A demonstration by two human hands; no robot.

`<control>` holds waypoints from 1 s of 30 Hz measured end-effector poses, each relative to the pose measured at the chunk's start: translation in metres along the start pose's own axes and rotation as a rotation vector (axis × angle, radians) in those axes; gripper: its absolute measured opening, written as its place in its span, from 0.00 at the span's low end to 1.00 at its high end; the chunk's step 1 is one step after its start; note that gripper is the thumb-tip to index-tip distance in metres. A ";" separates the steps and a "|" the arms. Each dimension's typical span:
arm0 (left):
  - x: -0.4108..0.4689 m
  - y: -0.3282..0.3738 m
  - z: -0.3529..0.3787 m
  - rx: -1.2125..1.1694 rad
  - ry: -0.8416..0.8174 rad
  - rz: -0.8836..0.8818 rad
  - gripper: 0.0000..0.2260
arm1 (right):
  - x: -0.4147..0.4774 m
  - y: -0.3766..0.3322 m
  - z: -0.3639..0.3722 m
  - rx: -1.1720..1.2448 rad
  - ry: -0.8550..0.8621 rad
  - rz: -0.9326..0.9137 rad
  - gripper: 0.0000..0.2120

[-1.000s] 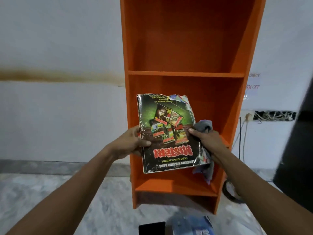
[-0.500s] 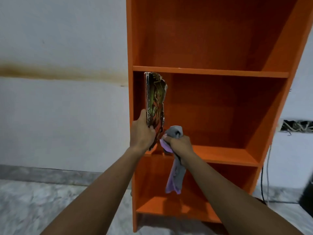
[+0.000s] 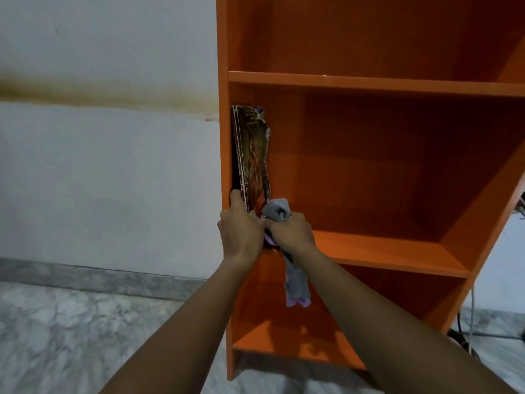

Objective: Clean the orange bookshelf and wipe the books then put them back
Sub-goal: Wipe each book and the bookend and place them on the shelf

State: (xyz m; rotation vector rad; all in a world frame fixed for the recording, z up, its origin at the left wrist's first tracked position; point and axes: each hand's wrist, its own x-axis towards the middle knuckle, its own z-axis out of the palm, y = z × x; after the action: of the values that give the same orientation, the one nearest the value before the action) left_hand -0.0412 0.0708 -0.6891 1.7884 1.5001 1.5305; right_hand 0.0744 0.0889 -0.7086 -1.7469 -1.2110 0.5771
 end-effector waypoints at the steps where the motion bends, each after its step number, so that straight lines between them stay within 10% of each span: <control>1: -0.001 0.001 -0.002 0.003 -0.002 -0.008 0.18 | -0.004 0.001 -0.002 0.015 0.007 -0.008 0.18; 9: -0.092 0.005 -0.010 0.040 -0.011 -0.173 0.24 | -0.107 0.032 -0.041 0.613 0.164 0.083 0.13; 16: -0.276 -0.039 0.017 0.059 -0.590 -0.424 0.25 | -0.221 0.209 -0.084 0.822 0.276 0.542 0.06; 21: -0.394 -0.106 0.031 0.288 -1.087 -0.661 0.32 | -0.296 0.291 -0.099 0.978 0.341 0.644 0.18; 25: -0.442 -0.116 0.035 0.395 -1.087 -0.624 0.29 | -0.334 0.326 -0.095 0.275 0.284 0.751 0.20; 28: -0.455 -0.117 0.043 0.347 -1.023 -0.681 0.30 | -0.378 0.357 -0.080 -0.470 0.009 0.554 0.24; 30: -0.456 -0.124 0.052 0.315 -0.970 -0.768 0.30 | -0.402 0.373 -0.065 -0.560 0.012 0.394 0.28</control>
State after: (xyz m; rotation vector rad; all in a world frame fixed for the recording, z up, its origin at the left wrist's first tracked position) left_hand 0.0099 -0.2544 -1.0326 1.4316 1.5892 0.0184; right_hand 0.1396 -0.3424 -1.0473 -2.4915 -1.0869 0.4737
